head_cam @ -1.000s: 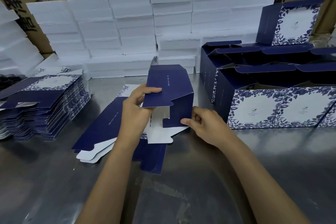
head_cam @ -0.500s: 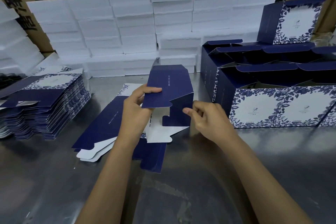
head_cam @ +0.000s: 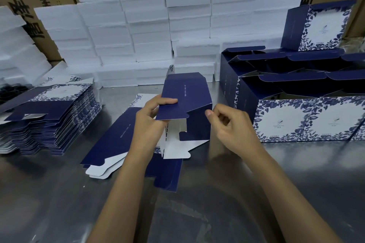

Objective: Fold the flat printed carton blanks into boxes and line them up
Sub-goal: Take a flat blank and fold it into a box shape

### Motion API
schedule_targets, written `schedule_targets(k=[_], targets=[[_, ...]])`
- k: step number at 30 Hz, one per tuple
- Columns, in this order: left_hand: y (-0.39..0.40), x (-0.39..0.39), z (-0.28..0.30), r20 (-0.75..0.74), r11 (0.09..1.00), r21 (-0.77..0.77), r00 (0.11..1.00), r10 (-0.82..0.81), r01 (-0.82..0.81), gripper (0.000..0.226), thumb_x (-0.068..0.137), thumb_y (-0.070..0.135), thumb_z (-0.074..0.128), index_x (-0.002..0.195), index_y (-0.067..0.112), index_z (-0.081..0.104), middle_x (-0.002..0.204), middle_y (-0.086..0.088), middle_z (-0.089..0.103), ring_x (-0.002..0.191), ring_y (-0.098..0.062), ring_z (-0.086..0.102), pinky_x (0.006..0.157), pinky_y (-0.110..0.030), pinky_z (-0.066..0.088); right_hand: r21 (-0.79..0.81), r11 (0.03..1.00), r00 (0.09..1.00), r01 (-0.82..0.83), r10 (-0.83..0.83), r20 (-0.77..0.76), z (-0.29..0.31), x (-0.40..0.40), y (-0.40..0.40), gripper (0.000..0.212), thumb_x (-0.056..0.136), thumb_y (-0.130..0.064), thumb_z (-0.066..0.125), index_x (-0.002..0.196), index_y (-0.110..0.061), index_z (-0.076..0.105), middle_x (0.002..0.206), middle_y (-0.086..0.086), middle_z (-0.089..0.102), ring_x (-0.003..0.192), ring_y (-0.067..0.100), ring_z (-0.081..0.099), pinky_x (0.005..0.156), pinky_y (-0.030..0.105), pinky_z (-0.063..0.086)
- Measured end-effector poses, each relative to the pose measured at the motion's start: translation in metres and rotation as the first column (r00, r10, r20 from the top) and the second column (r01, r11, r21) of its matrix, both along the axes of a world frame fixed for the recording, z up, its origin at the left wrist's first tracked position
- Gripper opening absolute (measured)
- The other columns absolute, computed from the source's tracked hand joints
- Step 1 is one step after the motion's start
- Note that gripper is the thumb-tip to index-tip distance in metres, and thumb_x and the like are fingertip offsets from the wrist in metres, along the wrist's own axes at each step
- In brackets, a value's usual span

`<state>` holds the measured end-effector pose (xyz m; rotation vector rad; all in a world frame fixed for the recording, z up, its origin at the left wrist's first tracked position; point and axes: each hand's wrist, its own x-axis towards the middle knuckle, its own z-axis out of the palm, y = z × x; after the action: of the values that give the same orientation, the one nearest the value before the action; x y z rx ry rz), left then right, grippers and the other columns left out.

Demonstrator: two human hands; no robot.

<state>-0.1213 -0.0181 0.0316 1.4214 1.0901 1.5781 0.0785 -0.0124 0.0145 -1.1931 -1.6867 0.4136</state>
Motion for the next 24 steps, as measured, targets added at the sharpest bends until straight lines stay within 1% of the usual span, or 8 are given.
schedule_targets(k=[2,4,6,9,12,15,20,24], targets=[[-0.001,0.001,0.0,-0.017,1.0,0.006,1.0,-0.01,0.01,0.036,0.084,-0.009,0.067,0.098,0.023,0.076,0.117,0.017,0.07,0.105,-0.005,0.068,0.081,-0.015,0.052,0.072,0.996,0.98,0.055,-0.04,-0.194,0.006,-0.007,-0.004,0.026,0.093,-0.028,0.062,0.074,-0.014,0.05,0.073,-0.006,0.049,0.069,0.011,0.047,0.066,0.026,0.038],[-0.003,0.004,0.001,-0.035,1.0,0.011,0.999,-0.026,0.027,0.035,0.085,-0.01,0.066,0.1,0.021,0.075,0.118,0.016,0.07,0.106,-0.006,0.068,0.08,-0.014,0.052,0.083,0.995,0.948,0.061,-0.032,-0.316,0.012,-0.016,-0.008,0.015,0.09,-0.038,0.064,0.092,-0.024,0.057,0.1,-0.014,0.052,0.099,0.008,0.055,0.086,0.02,0.042],[-0.005,0.007,0.002,-0.073,0.998,0.016,0.996,-0.052,0.053,0.035,0.085,-0.009,0.066,0.103,0.02,0.074,0.119,0.012,0.07,0.107,-0.008,0.068,0.079,-0.014,0.052,0.02,0.999,0.957,-0.034,0.039,-0.289,0.01,-0.021,-0.009,0.028,0.09,-0.042,0.069,0.114,-0.031,0.059,0.13,-0.017,0.047,0.128,0.001,0.045,0.106,0.016,0.034],[-0.008,0.004,0.007,-0.223,0.996,-0.038,0.97,-0.091,0.084,0.04,0.085,0.001,0.073,0.112,0.031,0.067,0.128,0.009,0.063,0.111,-0.009,0.064,0.08,-0.017,0.051,-0.121,0.983,0.956,-0.139,0.101,-0.275,0.006,-0.02,-0.009,0.036,0.091,-0.036,0.073,0.124,-0.034,0.06,0.151,-0.02,0.036,0.14,-0.005,0.034,0.118,0.03,0.032],[-0.011,-0.003,0.01,-0.334,0.965,-0.176,0.911,-0.242,0.192,0.063,0.078,0.009,0.083,0.122,0.046,0.055,0.136,0.012,0.05,0.113,-0.005,0.06,0.08,-0.017,0.051,-0.127,0.98,0.947,-0.155,0.111,-0.302,0.005,-0.016,-0.007,0.038,0.09,-0.031,0.074,0.125,-0.034,0.061,0.154,-0.021,0.035,0.138,-0.009,0.034,0.116,0.037,0.038],[-0.014,-0.006,0.013,-0.295,0.935,-0.236,0.897,-0.33,0.267,0.068,0.077,0.011,0.084,0.124,0.049,0.053,0.137,0.01,0.049,0.106,-0.001,0.063,0.078,-0.012,0.051,-0.086,0.988,0.949,-0.13,0.099,-0.299,0.004,-0.016,-0.005,0.036,0.09,-0.025,0.075,0.124,-0.029,0.064,0.153,-0.016,0.037,0.137,-0.006,0.036,0.111,0.041,0.045],[-0.009,0.001,0.01,-0.202,0.991,-0.114,0.974,-0.097,0.075,0.028,0.09,0.019,0.073,0.112,0.036,0.07,0.139,0.01,0.057,0.129,-0.015,0.054,0.098,-0.025,0.047,-0.074,0.985,0.896,-0.157,0.11,-0.429,0.005,-0.02,-0.007,0.025,0.089,-0.016,0.077,0.106,-0.033,0.07,0.149,-0.016,0.043,0.132,-0.009,0.041,0.107,0.042,0.049],[-0.01,0.015,0.005,-0.157,0.998,-0.056,0.988,0.003,-0.012,0.021,0.086,0.023,0.077,0.101,0.036,0.074,0.137,0.014,0.055,0.127,-0.003,0.052,0.103,-0.028,0.046,-0.09,0.976,0.861,-0.199,0.131,-0.491,0.006,-0.019,-0.009,0.024,0.088,-0.011,0.076,0.099,-0.032,0.075,0.148,-0.018,0.044,0.139,0.002,0.041,0.113,0.051,0.04]])
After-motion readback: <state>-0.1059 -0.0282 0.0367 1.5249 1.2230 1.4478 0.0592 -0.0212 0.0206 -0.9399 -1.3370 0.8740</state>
